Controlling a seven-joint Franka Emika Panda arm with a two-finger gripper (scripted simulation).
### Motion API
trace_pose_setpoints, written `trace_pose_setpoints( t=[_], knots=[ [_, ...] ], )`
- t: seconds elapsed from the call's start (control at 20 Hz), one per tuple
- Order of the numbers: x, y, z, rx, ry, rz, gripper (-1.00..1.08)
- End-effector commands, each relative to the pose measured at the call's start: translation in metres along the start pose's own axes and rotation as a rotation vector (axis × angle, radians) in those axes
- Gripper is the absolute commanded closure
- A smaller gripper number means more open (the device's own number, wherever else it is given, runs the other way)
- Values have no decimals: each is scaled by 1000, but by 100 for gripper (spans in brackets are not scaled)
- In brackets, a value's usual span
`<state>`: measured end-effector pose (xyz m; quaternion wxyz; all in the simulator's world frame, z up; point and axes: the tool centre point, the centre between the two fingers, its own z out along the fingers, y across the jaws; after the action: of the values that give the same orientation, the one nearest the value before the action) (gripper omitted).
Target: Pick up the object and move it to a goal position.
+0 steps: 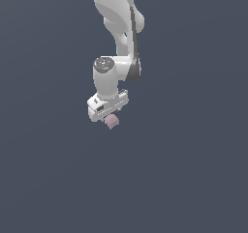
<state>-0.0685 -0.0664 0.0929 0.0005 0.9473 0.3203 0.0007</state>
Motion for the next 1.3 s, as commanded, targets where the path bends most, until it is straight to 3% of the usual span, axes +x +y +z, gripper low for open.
trace_pose_setpoints(
  t=[0.0,0.4,1.15,1.2,1.25],
  knots=[
    [-3,-1,2,1,-1,-20,-92],
    [-4,-1,6,1,-1,-25,-92],
    [-4,-2,53,1,-1,-30,-92],
    [-4,-2,53,1,-1,-30,108],
    [-4,-2,53,1,-1,-30,108]
  ],
)
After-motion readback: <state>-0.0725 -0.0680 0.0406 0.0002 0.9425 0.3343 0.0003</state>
